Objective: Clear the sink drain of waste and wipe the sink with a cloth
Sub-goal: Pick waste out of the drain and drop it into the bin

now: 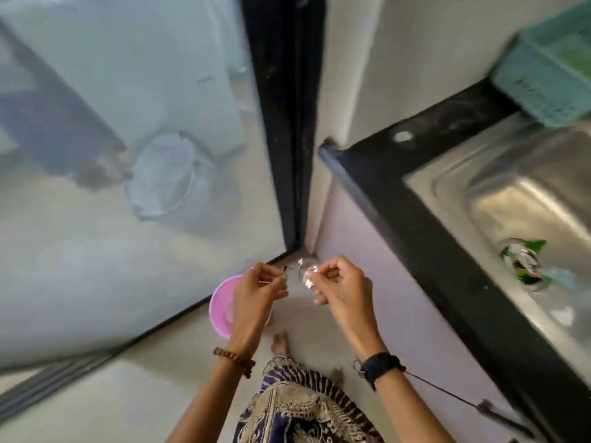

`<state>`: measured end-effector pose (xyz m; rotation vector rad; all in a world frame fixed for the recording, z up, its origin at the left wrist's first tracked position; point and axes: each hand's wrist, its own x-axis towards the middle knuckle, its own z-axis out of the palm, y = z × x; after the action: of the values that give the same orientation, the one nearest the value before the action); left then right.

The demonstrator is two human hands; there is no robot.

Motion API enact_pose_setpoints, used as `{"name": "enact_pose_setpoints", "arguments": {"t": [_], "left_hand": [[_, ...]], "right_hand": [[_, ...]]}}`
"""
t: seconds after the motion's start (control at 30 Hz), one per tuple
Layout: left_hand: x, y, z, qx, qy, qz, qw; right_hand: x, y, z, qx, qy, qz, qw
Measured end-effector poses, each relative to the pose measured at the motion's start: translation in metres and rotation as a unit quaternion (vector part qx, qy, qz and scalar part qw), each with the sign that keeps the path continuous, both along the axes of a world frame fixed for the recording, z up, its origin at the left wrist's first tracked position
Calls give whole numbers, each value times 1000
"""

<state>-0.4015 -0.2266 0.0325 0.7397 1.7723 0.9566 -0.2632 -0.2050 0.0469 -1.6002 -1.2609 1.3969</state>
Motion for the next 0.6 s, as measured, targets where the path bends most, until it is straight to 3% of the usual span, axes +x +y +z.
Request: {"name": "enact_pose_setpoints", "arguments": {"t": [0.23,0.47,0.6], "left_hand": [[-103,-44,-128,-166,-74,166,969],[-161,-50,-306,-208,-68,203,954],[-176,-45,-370,-215,-155,160,951]], "right_hand": [[-120,-8,-135,-114,-109,137,978],[-195,-15,-328,-148,-179,158,960],[-210,-18,-397,-181,-190,179,948]]}}
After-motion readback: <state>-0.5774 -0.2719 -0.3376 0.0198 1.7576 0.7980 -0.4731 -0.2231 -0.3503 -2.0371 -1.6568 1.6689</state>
